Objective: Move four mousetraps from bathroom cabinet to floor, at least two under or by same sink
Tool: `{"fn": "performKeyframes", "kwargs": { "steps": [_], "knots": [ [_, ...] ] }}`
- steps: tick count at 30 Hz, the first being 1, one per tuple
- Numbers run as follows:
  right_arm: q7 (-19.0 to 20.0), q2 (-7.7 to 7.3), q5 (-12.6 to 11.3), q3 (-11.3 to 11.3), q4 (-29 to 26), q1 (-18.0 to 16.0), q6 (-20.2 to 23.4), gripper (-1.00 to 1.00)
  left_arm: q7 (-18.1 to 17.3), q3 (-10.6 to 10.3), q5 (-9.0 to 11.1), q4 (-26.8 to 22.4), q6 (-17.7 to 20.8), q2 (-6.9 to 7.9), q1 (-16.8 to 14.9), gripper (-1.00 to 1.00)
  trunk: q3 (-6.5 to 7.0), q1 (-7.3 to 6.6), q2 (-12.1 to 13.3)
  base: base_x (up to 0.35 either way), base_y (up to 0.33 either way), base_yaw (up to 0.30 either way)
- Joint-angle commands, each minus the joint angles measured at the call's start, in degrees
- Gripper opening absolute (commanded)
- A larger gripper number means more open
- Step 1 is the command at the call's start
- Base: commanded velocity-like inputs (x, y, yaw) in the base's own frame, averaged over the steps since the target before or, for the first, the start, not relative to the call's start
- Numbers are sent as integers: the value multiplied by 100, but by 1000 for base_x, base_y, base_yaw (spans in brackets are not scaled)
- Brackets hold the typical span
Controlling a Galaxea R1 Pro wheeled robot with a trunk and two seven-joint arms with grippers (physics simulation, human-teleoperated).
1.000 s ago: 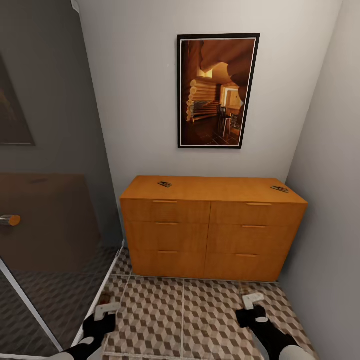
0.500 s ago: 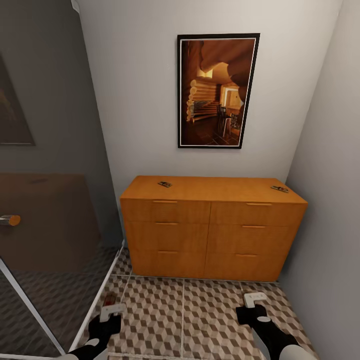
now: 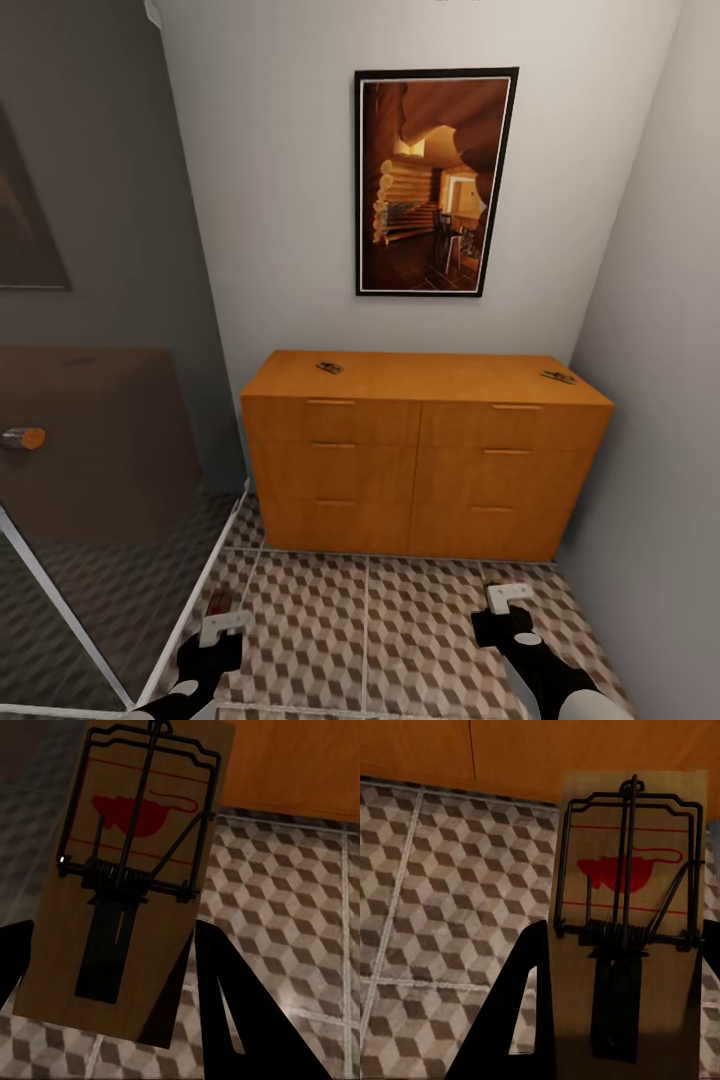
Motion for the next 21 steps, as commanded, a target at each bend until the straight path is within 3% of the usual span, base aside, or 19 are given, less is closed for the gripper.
{"fn": "performKeyframes", "kwargs": {
  "steps": [1,7,21],
  "knots": [
    [-3,3,58,-44,9,-5,-24,-100,25,-48,23,23,-32,-2,-9,-100,-6,-2,-4,-228,0,0],
    [-11,3,58,-56,9,-5,-24,-100,25,-48,23,27,-32,-29,-9,-100,-6,-2,-4,-305,0,86],
    [-25,3,58,-56,9,-5,-29,-100,25,-49,23,27,-32,-39,26,-100,-6,-2,-4,-300,0,245]
  ]
}}
